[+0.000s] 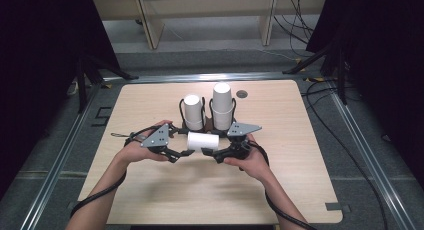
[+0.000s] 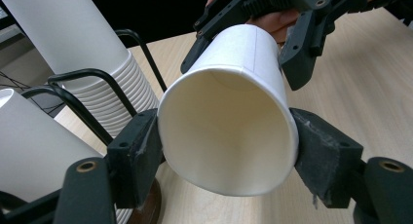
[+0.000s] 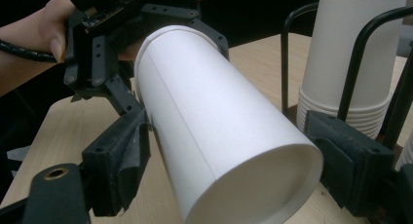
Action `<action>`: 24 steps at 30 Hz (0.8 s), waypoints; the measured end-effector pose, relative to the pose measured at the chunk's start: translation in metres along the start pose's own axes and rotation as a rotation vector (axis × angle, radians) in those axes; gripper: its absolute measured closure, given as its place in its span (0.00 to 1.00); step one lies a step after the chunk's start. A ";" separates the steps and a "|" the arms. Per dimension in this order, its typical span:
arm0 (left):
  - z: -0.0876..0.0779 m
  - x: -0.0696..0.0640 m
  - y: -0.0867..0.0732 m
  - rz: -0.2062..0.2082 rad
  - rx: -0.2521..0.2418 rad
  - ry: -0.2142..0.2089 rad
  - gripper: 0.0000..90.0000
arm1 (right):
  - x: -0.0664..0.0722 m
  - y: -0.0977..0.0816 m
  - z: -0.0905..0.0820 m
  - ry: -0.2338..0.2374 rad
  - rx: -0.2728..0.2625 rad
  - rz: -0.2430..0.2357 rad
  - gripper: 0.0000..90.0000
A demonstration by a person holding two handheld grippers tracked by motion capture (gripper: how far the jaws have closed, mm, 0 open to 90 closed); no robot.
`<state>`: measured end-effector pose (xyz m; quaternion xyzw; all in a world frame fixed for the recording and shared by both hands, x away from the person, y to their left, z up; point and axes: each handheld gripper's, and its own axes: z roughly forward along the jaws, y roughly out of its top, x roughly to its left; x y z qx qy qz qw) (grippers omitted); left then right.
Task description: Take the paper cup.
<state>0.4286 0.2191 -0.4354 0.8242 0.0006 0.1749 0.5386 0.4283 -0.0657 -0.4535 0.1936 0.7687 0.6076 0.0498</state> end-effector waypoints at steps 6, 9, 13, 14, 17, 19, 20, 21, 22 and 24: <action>-0.003 0.000 0.008 0.039 0.075 0.008 0.33 | 0.000 0.002 -0.003 -0.018 -0.001 -0.005 0.19; -0.004 0.001 0.015 0.058 0.130 0.016 0.33 | 0.002 0.004 -0.006 -0.031 0.008 -0.013 0.18; -0.005 0.002 0.025 0.094 0.199 0.021 0.33 | 0.005 0.006 -0.010 -0.070 0.028 -0.041 0.18; -0.005 0.003 0.028 0.103 0.220 0.018 0.33 | 0.006 0.006 -0.010 -0.063 0.026 -0.037 0.18; -0.007 0.004 0.036 0.131 0.263 0.004 0.33 | 0.007 0.007 -0.015 -0.109 0.057 -0.064 0.18; -0.007 0.004 0.042 0.155 0.303 0.004 0.33 | 0.007 0.006 -0.016 -0.136 0.060 -0.099 0.18; -0.007 0.005 0.045 0.175 0.333 -0.003 0.34 | 0.008 0.006 -0.017 -0.136 0.081 -0.087 0.18; -0.007 0.006 0.048 0.192 0.356 -0.006 0.34 | 0.008 0.005 -0.016 -0.134 0.078 -0.091 0.18; -0.007 0.006 0.050 0.205 0.376 -0.009 0.34 | 0.009 0.005 -0.017 -0.147 0.098 -0.107 0.18; -0.006 0.006 0.056 0.230 0.417 -0.018 0.34 | 0.011 0.005 -0.018 -0.162 0.118 -0.132 0.18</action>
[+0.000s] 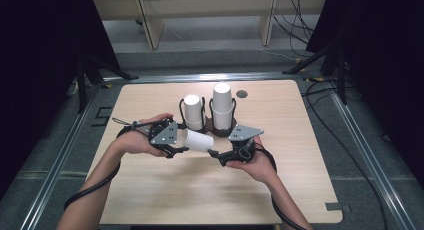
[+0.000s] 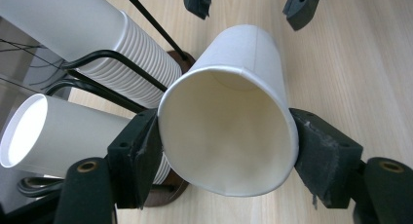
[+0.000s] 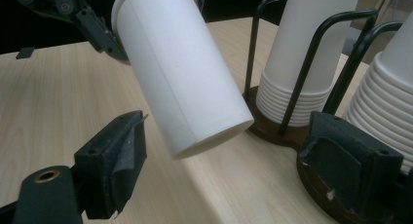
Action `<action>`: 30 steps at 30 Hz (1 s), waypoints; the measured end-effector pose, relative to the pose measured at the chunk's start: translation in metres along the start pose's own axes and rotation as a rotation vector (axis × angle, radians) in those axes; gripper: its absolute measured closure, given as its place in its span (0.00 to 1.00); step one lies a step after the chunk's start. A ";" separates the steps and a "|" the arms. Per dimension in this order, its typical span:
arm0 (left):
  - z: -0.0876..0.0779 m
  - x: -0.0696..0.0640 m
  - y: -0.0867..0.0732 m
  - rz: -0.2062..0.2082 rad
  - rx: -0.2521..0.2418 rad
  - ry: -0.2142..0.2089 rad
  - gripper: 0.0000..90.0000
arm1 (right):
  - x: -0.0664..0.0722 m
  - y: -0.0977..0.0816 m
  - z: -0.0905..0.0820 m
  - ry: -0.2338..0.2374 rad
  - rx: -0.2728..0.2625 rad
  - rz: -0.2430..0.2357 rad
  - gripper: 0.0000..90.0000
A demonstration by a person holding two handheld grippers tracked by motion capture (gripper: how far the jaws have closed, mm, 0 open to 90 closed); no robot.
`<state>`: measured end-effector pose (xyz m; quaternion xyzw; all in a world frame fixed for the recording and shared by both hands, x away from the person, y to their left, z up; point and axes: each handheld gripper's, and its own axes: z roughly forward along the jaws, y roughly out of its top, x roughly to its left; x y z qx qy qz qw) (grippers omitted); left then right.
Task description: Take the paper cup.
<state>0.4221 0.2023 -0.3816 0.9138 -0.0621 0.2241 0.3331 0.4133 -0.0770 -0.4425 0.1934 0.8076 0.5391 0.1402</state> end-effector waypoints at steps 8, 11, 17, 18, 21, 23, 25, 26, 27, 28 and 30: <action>-0.001 0.005 0.017 0.080 0.105 -0.039 0.35 | 0.006 -0.003 -0.001 -0.027 0.029 -0.039 0.18; 0.001 0.006 0.022 0.101 0.136 -0.059 0.35 | 0.010 -0.003 0.000 -0.021 0.054 -0.047 0.18; 0.004 0.006 0.031 0.126 0.195 -0.090 0.35 | 0.015 -0.003 0.001 -0.010 0.085 -0.076 0.19; 0.004 0.007 0.033 0.138 0.208 -0.096 0.36 | 0.016 -0.002 0.000 -0.015 0.087 -0.077 0.19; 0.005 0.008 0.039 0.166 0.243 -0.119 0.36 | 0.019 -0.002 0.000 -0.017 0.102 -0.084 0.19; 0.007 0.009 0.043 0.185 0.266 -0.129 0.36 | 0.020 -0.002 0.001 -0.024 0.105 -0.097 0.18; 0.009 0.009 0.045 0.203 0.283 -0.136 0.36 | 0.021 -0.002 0.002 -0.036 0.113 -0.128 0.18; 0.010 0.010 0.046 0.210 0.298 -0.149 0.36 | 0.023 -0.002 0.002 -0.030 0.120 -0.112 0.18; 0.010 0.010 0.047 0.217 0.309 -0.151 0.36 | 0.022 -0.002 0.003 -0.033 0.116 -0.136 0.18; 0.011 0.010 0.048 0.225 0.317 -0.159 0.36 | 0.023 -0.002 0.003 -0.027 0.121 -0.114 0.18; 0.013 0.010 0.050 0.242 0.335 -0.161 0.36 | 0.024 -0.002 0.005 -0.035 0.125 -0.127 0.18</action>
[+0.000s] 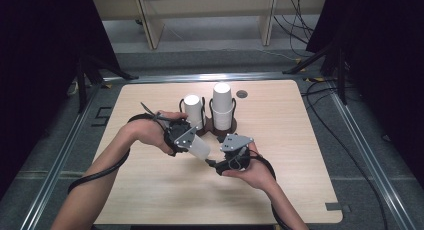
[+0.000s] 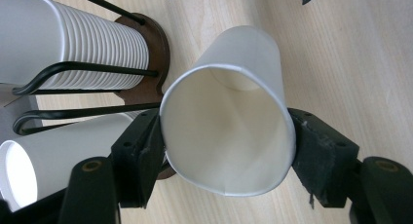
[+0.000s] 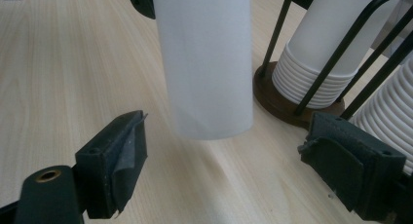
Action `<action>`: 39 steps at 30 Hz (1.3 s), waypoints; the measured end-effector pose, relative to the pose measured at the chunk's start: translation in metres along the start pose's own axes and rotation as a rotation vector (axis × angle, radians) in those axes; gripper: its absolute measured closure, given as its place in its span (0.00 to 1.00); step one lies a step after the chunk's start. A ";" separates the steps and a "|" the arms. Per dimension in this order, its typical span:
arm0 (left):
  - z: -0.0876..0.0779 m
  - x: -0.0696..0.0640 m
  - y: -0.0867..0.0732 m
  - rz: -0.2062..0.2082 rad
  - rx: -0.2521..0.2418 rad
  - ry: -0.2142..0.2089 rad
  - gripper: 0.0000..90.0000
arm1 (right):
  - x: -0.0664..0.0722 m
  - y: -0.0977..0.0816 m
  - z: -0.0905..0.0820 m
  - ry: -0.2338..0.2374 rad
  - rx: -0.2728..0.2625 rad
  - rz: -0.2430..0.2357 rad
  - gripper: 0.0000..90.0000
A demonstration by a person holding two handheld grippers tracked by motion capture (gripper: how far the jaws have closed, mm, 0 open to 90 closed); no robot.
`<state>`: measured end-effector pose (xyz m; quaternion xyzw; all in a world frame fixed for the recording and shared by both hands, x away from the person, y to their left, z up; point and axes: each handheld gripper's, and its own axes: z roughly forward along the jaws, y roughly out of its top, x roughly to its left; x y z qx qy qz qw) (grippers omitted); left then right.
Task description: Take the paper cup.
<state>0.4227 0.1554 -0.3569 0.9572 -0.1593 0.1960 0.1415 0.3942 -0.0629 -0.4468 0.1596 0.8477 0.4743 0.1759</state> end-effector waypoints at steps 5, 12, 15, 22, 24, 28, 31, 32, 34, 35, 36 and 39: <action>0.003 0.000 0.007 0.046 0.039 -0.021 0.36 | 0.004 0.003 0.005 0.003 0.011 -0.008 0.18; 0.004 0.001 0.012 0.071 0.045 -0.029 0.36 | 0.003 0.006 0.008 -0.002 0.000 -0.019 0.18; 0.004 0.001 0.013 0.077 0.051 -0.036 0.36 | 0.002 0.007 0.009 -0.002 -0.012 -0.032 0.18; 0.005 0.002 0.015 0.094 0.062 -0.043 0.36 | 0.004 0.007 0.015 0.006 -0.014 -0.012 0.21; 0.005 0.003 0.016 0.097 0.063 -0.043 0.36 | 0.005 0.008 0.017 0.016 -0.010 -0.005 0.22; 0.006 0.003 0.017 0.095 0.058 -0.045 0.36 | 0.007 0.011 0.021 0.019 -0.008 -0.004 0.24; 0.007 0.002 0.018 0.100 0.054 -0.049 0.36 | 0.008 0.012 0.023 0.022 -0.003 0.006 0.24; 0.007 0.002 0.018 0.101 0.055 -0.050 0.36 | 0.008 0.012 0.024 0.022 -0.006 0.005 0.24; 0.007 0.002 0.018 0.105 0.056 -0.051 0.37 | 0.008 0.012 0.026 0.031 -0.006 -0.016 0.25; 0.007 0.002 0.018 0.106 0.055 -0.053 0.37 | 0.006 0.012 0.027 0.023 -0.009 -0.046 0.25; 0.007 0.002 0.018 0.105 0.055 -0.054 0.37 | 0.009 0.011 0.027 0.039 0.006 -0.017 0.26; 0.007 0.002 0.019 0.106 0.057 -0.060 0.37 | 0.008 0.010 0.030 0.034 0.000 -0.046 0.27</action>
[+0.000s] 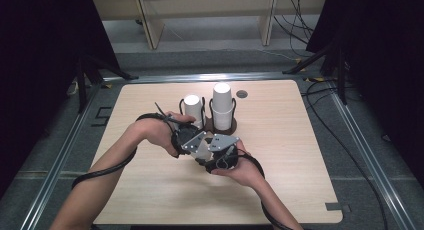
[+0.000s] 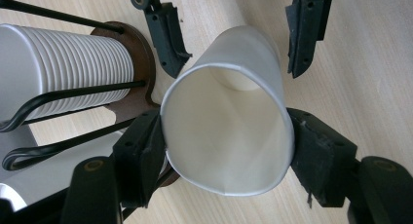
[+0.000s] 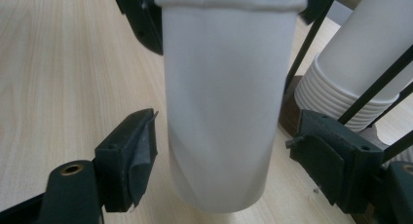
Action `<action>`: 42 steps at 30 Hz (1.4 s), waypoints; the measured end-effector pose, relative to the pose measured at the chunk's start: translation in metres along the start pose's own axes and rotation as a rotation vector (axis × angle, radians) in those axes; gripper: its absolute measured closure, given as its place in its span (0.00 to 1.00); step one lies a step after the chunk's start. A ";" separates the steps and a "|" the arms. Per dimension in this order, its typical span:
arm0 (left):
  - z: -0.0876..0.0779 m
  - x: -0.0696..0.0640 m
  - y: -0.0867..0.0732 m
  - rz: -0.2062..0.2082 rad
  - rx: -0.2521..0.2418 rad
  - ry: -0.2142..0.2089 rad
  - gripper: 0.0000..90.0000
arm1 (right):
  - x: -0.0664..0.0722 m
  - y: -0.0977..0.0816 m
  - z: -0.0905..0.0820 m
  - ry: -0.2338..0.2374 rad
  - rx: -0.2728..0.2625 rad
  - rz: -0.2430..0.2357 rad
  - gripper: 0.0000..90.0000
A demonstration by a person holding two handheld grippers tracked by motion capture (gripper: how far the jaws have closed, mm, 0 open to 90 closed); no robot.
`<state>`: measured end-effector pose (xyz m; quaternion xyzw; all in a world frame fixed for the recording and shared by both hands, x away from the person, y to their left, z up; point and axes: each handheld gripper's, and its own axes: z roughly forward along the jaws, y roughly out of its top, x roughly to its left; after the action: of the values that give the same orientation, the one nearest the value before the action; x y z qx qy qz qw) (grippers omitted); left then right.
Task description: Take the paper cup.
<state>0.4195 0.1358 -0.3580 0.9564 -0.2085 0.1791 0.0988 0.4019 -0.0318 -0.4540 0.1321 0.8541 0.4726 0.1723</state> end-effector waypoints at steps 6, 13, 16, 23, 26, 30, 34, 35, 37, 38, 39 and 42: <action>-0.001 0.001 0.001 0.006 -0.003 0.003 0.37 | 0.004 -0.003 0.004 0.009 0.027 0.033 0.28; -0.001 0.001 0.003 0.010 -0.009 0.002 0.37 | 0.002 -0.004 0.006 0.011 0.025 0.015 0.29; -0.002 0.001 0.004 0.013 -0.014 0.006 0.37 | 0.003 -0.005 0.007 0.005 0.016 0.000 0.30; -0.002 0.001 0.005 0.011 -0.034 0.001 0.37 | 0.006 -0.007 0.007 0.015 0.022 0.034 0.34; -0.003 0.000 0.006 0.007 -0.046 -0.003 0.37 | 0.006 -0.008 0.008 0.018 0.019 0.035 0.37; -0.003 0.001 0.006 0.006 -0.047 -0.001 0.37 | 0.001 -0.008 0.008 0.008 -0.010 -0.028 0.39; -0.003 0.001 0.007 0.007 -0.050 -0.003 0.37 | 0.003 -0.009 0.007 0.015 -0.001 0.013 0.40; -0.003 0.001 0.008 0.008 -0.052 -0.001 0.37 | 0.003 -0.010 0.007 0.017 -0.002 0.000 0.40; -0.004 0.002 0.008 0.005 -0.056 0.000 0.36 | 0.002 -0.010 0.007 0.010 -0.007 -0.009 0.40; -0.004 0.002 0.008 0.005 -0.058 0.000 0.36 | 0.001 -0.010 0.007 0.002 -0.019 -0.018 0.41; -0.004 0.002 0.008 0.002 -0.061 0.000 0.36 | 0.004 -0.011 0.006 0.006 -0.009 0.023 0.41; -0.004 0.002 0.008 -0.015 -0.071 -0.004 0.35 | 0.003 -0.011 0.006 0.016 -0.017 0.003 0.41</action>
<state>0.4167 0.1293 -0.3528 0.9542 -0.2078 0.1690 0.1334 0.4015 -0.0318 -0.4671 0.1283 0.8513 0.4810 0.1657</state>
